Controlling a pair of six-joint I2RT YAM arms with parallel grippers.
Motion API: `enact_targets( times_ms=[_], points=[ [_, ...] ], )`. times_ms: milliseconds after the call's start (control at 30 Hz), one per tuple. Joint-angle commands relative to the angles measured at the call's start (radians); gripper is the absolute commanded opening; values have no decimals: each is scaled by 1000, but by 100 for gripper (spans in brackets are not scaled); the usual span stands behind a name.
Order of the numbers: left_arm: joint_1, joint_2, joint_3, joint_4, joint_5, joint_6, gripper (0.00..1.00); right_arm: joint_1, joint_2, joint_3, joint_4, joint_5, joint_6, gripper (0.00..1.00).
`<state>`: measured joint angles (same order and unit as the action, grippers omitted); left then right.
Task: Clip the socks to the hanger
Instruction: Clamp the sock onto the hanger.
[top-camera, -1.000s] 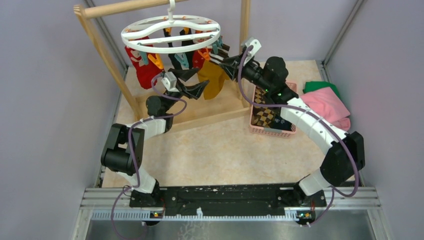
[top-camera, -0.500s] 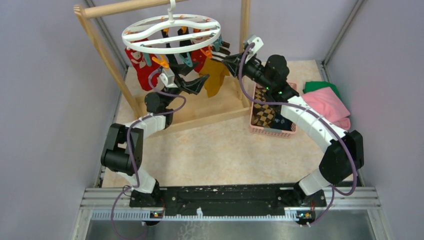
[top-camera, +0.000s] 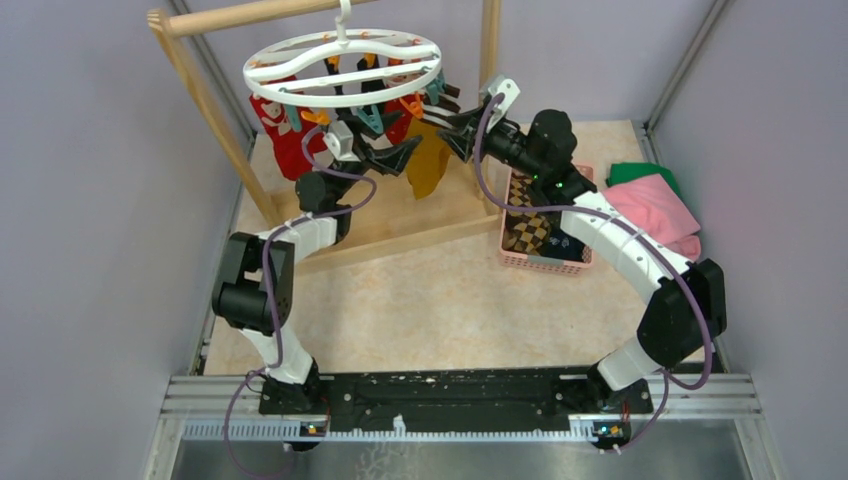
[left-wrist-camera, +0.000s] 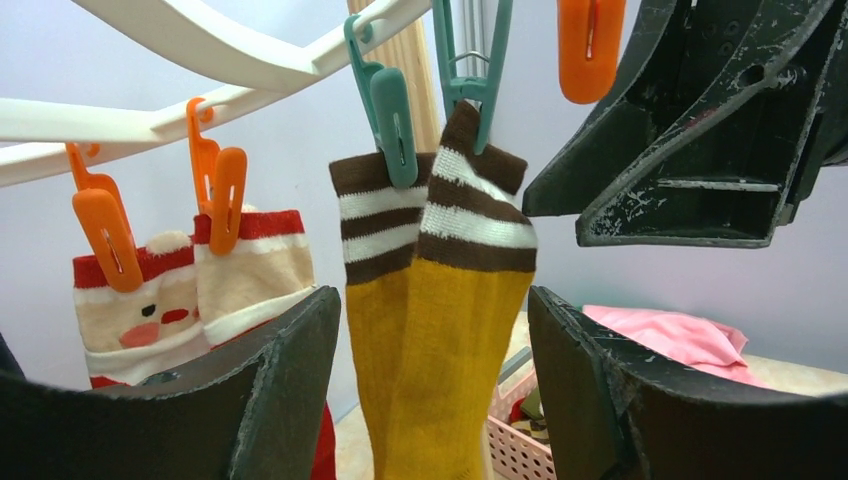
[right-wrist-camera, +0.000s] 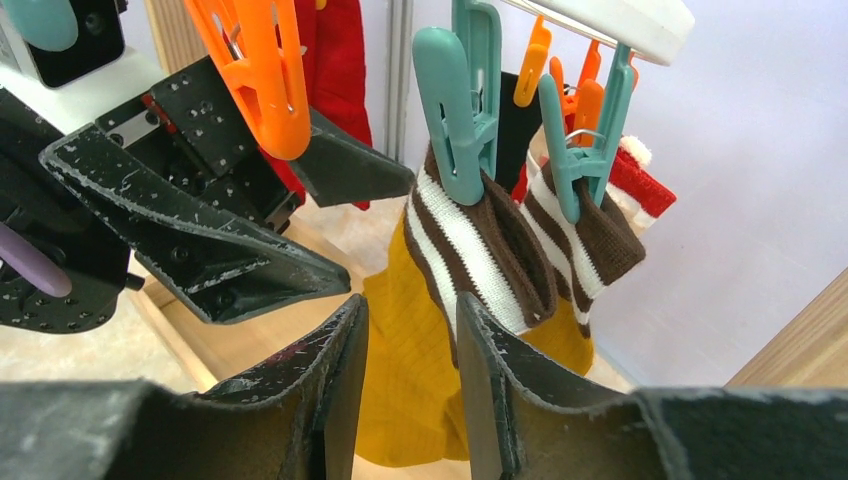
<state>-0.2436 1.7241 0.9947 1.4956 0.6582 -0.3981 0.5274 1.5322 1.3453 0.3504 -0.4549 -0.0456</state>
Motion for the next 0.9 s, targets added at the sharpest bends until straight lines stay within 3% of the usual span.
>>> enact_targets(
  times_ms=[0,533,867],
  points=[
    [4,17,55,298,-21,-19,75,-9,-18,39,22,-27,-28,38],
    [7,137,241,297,54,-282,66,-20,-15,39,29,-33,-14,38],
    [7,189,329,298,77,-355,61,-22,-14,43,28,-37,-11,38]
  ],
)
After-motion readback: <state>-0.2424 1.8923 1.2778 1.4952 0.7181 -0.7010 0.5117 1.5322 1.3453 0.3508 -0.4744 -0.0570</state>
